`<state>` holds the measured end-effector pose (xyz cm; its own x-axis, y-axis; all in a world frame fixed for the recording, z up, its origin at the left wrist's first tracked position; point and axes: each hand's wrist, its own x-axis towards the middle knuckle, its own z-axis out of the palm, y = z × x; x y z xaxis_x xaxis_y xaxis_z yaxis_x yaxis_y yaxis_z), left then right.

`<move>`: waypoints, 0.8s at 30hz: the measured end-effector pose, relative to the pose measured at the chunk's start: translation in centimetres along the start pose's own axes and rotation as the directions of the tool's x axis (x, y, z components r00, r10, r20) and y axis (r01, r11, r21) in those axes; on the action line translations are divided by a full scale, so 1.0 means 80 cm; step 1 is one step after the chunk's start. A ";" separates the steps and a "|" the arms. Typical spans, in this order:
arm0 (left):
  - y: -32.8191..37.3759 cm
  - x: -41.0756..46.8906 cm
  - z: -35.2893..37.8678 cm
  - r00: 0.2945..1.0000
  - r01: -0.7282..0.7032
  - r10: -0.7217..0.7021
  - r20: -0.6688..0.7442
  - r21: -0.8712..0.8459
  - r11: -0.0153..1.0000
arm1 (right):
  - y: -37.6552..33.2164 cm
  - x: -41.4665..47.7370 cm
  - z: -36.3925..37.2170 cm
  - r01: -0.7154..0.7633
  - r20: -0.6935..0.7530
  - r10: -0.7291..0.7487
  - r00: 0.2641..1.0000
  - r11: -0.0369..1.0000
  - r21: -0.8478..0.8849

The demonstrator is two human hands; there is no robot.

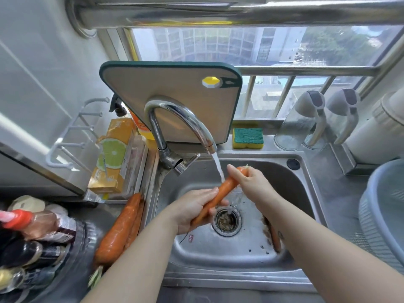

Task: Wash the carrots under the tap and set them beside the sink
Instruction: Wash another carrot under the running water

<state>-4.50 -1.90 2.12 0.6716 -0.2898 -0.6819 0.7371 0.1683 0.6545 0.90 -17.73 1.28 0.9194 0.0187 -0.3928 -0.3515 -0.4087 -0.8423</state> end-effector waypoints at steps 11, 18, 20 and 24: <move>-0.011 -0.001 0.010 0.895 -0.178 0.428 -0.125 0.780 0.600 | -0.010 -0.011 -0.036 0.115 -0.050 -0.108 0.993 0.977 0.178; -0.036 -0.037 0.010 0.746 -0.179 0.654 -0.127 0.908 0.380 | 0.003 -0.048 -0.004 -0.090 0.235 -0.007 0.972 0.914 0.397; -0.040 -0.048 0.001 0.732 -0.109 0.660 -0.169 0.927 0.358 | 0.010 -0.051 0.013 -0.159 0.244 0.061 0.968 0.901 0.404; -0.043 -0.078 -0.030 0.683 0.058 0.658 -0.318 0.921 0.384 | 0.009 -0.058 0.047 -0.223 0.245 0.160 0.956 0.940 0.258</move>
<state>-11.05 1.56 3.32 0.9673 0.2125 -0.1386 0.2536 -0.8203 0.5127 -4.29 -14.72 1.11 0.7801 0.1759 -0.6004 -0.5807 -0.1534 -0.7995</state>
